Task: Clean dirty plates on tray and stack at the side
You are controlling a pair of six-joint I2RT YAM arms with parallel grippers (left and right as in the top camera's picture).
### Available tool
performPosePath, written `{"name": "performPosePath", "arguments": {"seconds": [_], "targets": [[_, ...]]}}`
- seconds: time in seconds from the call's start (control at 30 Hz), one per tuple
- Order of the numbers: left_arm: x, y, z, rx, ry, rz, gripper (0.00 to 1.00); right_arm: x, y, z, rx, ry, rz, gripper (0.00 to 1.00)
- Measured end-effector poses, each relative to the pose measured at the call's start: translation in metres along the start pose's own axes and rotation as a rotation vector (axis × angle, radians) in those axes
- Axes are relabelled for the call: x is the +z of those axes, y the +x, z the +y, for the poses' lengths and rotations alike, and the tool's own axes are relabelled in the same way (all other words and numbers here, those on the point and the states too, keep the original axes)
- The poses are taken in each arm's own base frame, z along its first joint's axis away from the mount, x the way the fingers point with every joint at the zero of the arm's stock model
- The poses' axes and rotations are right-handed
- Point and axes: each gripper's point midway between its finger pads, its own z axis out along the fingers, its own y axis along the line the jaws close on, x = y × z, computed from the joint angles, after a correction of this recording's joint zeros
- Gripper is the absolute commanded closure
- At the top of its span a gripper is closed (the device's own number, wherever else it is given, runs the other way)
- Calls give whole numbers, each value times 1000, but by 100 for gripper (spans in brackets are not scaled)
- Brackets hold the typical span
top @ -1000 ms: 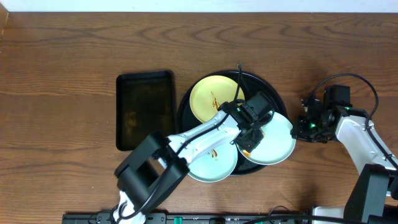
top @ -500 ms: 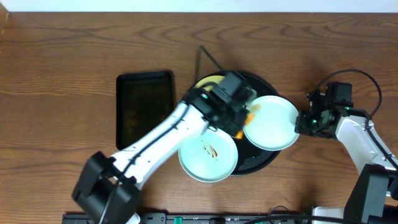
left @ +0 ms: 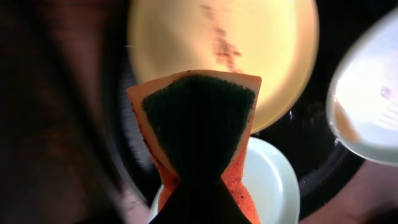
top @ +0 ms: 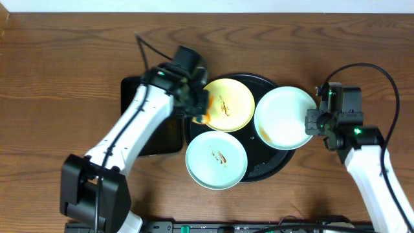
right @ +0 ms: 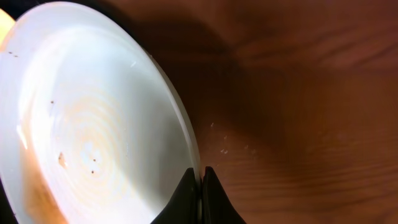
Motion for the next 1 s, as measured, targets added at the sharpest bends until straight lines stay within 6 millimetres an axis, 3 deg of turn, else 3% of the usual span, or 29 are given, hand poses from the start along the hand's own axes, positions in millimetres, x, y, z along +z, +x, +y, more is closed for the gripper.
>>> {"name": "performPosePath", "arguments": {"seconds": [0.3, 0.53, 0.77, 1.0], "targets": [[-19, -16, 58, -211, 35, -29, 93, -34, -19, 5, -213, 226, -139, 99], [-29, -15, 88, -313, 38, -31, 93, -61, -41, 30, -356, 381, -290, 99], [-33, -16, 101, -350, 35, -42, 92, -87, -51, 55, -515, 481, -391, 99], [-33, -16, 101, -351, 36, -42, 93, -97, -53, 54, -602, 598, -397, 99]]}}
